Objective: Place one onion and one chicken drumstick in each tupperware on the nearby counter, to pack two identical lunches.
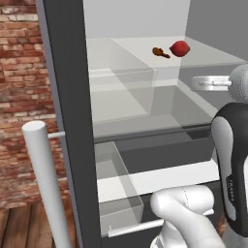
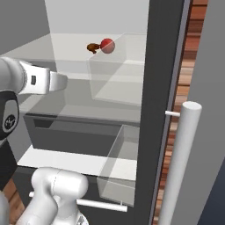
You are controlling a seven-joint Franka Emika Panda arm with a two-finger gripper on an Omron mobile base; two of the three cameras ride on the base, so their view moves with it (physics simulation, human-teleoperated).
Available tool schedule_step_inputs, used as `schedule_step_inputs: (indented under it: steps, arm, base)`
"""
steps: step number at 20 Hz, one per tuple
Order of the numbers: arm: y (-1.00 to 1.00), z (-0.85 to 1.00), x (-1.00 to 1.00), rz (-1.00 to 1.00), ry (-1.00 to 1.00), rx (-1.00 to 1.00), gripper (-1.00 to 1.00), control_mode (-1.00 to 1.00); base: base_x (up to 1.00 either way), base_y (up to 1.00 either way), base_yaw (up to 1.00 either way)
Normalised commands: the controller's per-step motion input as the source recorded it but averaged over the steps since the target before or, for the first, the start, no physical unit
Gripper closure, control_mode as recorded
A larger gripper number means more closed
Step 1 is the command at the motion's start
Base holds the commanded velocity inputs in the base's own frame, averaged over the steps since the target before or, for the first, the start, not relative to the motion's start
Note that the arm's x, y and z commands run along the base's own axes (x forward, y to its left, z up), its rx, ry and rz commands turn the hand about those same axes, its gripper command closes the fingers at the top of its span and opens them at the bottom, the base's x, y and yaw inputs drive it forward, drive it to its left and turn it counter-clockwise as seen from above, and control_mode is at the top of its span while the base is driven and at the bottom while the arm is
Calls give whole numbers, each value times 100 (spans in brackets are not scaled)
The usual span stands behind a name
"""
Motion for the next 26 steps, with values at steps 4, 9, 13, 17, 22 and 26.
schedule_step_inputs:
  steps: [4, 9, 13, 17, 22, 26]
  arm:
    - [0, 37, 42, 0, 0, 5, -100, -100]
    - [0, 32, 32, 0, 3, 0, -100, -100]
    - [0, 0, 47, 0, 9, 0, -100, -100]
    - [0, -10, 53, 0, 4, -1, -100, -100]
    - [0, -17, 59, 0, 5, -2, -100, -100]
    - [0, -28, 65, 0, 4, -4, -100, -100]
  base:
    - [0, 0, 0]
    - [0, 0, 0]
    - [0, 0, 0]
    - [0, 0, 0]
    - [0, 0, 0]
    - [0, 0, 0]
